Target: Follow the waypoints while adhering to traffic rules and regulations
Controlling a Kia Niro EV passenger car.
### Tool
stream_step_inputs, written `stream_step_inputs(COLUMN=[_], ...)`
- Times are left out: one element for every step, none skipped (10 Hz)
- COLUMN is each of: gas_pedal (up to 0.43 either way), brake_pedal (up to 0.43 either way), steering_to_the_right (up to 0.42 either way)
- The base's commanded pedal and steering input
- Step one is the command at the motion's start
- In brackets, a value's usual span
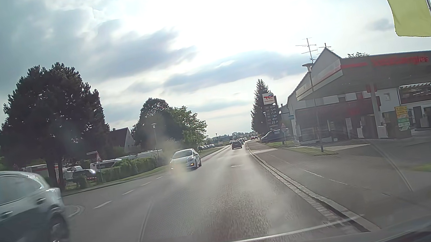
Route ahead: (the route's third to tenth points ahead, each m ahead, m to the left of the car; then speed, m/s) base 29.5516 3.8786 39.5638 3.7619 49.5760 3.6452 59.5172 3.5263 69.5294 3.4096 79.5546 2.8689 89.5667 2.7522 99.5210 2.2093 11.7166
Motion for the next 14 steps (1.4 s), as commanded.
stream_step_inputs(gas_pedal=[0.157,0.157,0.15,0.15,0.15,0.15,0.15,0.15,0.15,0.15,0.15,0.15,0.15,0.15], brake_pedal=[0.0,0.0,0.0,0.0,0.0,0.0,0.0,0.0,0.0,0.0,0.0,0.0,0.0,0.0], steering_to_the_right=[0.002,0.002,0.002,0.001,0.001,0.001,0.0,0.0,-0.002,-0.002,-0.002,-0.003,-0.002,-0.002])
